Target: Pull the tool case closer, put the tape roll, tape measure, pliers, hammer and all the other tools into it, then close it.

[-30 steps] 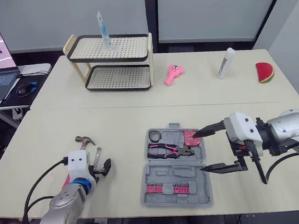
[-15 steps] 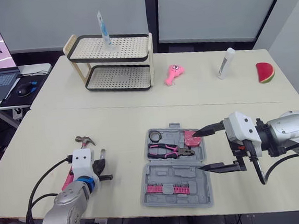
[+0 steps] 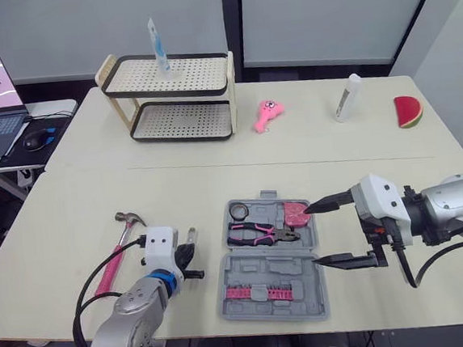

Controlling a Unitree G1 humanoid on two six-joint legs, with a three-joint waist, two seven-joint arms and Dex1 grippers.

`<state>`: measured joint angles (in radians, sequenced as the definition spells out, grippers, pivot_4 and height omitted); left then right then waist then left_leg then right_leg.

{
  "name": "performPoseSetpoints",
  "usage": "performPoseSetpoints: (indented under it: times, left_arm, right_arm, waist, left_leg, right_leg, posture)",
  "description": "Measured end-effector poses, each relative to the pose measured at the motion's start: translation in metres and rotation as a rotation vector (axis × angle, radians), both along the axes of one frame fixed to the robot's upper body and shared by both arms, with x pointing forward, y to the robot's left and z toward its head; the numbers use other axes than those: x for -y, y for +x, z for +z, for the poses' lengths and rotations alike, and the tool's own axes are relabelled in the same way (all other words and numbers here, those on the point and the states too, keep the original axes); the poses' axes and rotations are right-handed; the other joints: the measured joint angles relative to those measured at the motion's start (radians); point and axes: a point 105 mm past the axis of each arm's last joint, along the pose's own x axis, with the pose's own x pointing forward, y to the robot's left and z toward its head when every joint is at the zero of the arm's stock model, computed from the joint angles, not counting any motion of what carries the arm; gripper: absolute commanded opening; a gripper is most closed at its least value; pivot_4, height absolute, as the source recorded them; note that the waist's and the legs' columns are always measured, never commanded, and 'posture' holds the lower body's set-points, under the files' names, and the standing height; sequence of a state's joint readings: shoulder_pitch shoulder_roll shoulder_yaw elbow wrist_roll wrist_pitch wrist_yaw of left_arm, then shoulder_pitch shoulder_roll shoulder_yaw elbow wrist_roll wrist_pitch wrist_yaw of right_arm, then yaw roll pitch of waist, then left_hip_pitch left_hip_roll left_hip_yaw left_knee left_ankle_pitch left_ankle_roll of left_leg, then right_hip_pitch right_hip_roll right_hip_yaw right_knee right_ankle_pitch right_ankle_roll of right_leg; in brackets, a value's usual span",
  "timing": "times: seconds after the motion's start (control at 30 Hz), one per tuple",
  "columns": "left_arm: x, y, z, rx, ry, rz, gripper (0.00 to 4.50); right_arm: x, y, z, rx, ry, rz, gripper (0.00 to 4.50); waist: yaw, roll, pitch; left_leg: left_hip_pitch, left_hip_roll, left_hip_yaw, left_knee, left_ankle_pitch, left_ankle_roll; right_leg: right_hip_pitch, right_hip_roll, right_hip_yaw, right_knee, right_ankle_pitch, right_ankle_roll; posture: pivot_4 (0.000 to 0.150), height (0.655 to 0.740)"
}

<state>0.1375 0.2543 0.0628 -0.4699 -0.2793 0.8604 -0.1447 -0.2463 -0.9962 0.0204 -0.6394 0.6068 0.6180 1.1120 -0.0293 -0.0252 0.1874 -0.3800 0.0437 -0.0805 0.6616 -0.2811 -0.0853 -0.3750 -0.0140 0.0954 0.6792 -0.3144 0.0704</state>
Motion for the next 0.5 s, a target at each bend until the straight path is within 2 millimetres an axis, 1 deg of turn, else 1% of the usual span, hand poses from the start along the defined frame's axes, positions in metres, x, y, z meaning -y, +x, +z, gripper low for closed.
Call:
performPoseSetpoints:
  times: [0.33,0.4,0.43,0.5]
  left_arm:
    - [0.0005,0.0054,-0.0038,0.033,0.015,0.01,0.16]
    - [0.0002,0.0053,-0.0035,0.036,0.011,0.011,0.88]
    - [0.0006,0.005,-0.0036,0.035,0.008,0.008,1.1]
    - [0.0029,0.0045,-0.003,0.034,-0.007,-0.007,1.7]
  right_arm:
    - [0.0021,-0.0019,-0.0025,-0.009,-0.011,0.003,4.5]
    - [0.003,-0.0026,-0.0036,-0.013,-0.014,0.003,4.5]
    - [0.0032,-0.0027,-0.0036,-0.012,-0.015,0.004,4.5]
    - [0.0043,-0.0025,-0.0033,-0.007,-0.016,0.0,4.5]
  waist:
    - [0.0,0.001,-0.001]
    - [0.0,0.001,-0.001]
    - [0.0,0.001,-0.001]
    - [0.0,0.001,-0.001]
  left_leg:
    - [0.001,0.0,0.0,0.0,0.0,0.0]
    - [0.001,0.0,0.0,0.0,0.0,0.0]
    - [0.001,0.0,0.0,0.0,0.0,0.0]
    - [0.001,0.0,0.0,0.0,0.0,0.0]
  right_leg:
    - [0.001,0.0,0.0,0.0,0.0,0.0]
    - [0.001,0.0,0.0,0.0,0.0,0.0]
    - [0.001,0.0,0.0,0.0,0.0,0.0]
    - [0.001,0.0,0.0,0.0,0.0,0.0]
  posture:
    - [0.15,0.735]
    - [0.15,0.735]
    - [0.15,0.735]
    - [0.15,0.735]
